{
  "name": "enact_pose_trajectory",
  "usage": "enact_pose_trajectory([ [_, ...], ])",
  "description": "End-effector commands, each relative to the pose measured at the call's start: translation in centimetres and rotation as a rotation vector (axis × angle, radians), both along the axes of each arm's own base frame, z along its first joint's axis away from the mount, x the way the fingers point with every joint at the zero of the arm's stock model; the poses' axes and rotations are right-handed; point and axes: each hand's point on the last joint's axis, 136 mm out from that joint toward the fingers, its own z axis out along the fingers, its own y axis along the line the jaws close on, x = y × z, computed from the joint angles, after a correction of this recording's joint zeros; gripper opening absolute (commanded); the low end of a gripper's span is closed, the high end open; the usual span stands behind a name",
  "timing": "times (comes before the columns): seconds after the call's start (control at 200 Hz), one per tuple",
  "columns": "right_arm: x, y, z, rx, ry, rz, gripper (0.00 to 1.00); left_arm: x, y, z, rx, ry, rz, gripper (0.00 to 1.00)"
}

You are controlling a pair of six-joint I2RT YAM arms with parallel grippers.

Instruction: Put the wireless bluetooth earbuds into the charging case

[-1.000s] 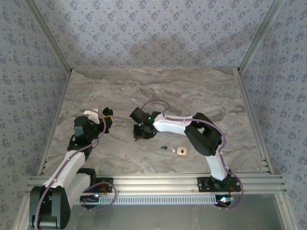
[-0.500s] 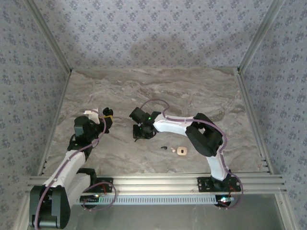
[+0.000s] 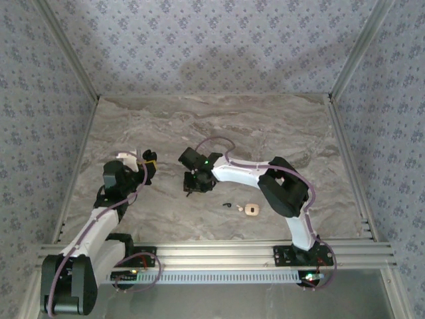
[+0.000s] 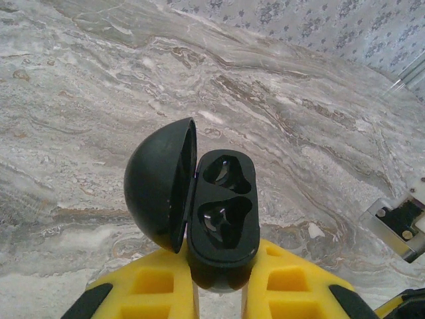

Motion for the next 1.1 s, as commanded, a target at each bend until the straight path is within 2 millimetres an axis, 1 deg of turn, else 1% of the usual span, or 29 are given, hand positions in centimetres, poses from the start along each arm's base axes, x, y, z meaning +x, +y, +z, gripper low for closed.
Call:
enact_pose_trajectory([
  [0.0, -0.4, 0.2, -0.5, -0.017, 0.049, -0.015, 0.34, 0.4, -0.3, 1.3, -0.009, -0.047, -0.016, 0.13],
  [0.105, -0.3, 0.5, -0.6, -0.019, 0.056, -0.014, 0.34, 0.4, -0.3, 1.3, -0.007, -0.049, -0.015, 0.13],
  [0.205, -0.4, 0.3, -0.8, -0.039, 0.062, -0.014, 0.35, 0.4, -0.3, 1.3, -0.007, -0.05, -0.016, 0.13],
  [0.31, -0.3, 0.1, -1.0, -0.05, 0.058, -0.019, 0.39, 0.4, -0.3, 1.3, -0.007, -0.05, -0.014, 0.13],
  [0.37, -0.2, 0.1, -1.1, -0.054, 0.059, -0.021, 0.39, 0.3, -0.3, 1.3, -0.007, -0.051, -0.015, 0.13],
  [0.405, -0.6, -0.4, -1.4, -0.075, 0.076, -0.019, 0.39, 0.4, -0.2, 1.3, -0.007, -0.051, -0.013, 0.13],
  [0.5, -0.8, -0.4, -1.9, -0.078, 0.094, -0.016, 0.39, 0.4, -0.2, 1.5, -0.005, -0.056, -0.01, 0.13],
  [0.685, -0.8, 0.2, -2.4, -0.064, 0.101, -0.008, 0.37, 0.4, -0.2, 1.5, -0.005, -0.06, -0.009, 0.13],
  [0.705, -0.6, 0.7, -2.2, -0.044, 0.093, -0.005, 0.36, 0.4, -0.2, 1.5, -0.004, -0.06, -0.009, 0.13],
  [0.755, -0.6, 1.0, -2.3, -0.034, 0.095, -0.003, 0.34, 0.4, -0.2, 1.5, -0.005, -0.059, -0.009, 0.13],
  [0.984, -0.3, 0.7, -2.6, -0.052, 0.095, -0.006, 0.32, 0.4, -0.1, 1.6, -0.002, -0.062, -0.008, 0.13],
  [1.094, 0.0, 0.7, -2.8, -0.052, 0.093, -0.009, 0.28, 0.4, -0.1, 1.6, -0.001, -0.064, -0.007, 0.13],
])
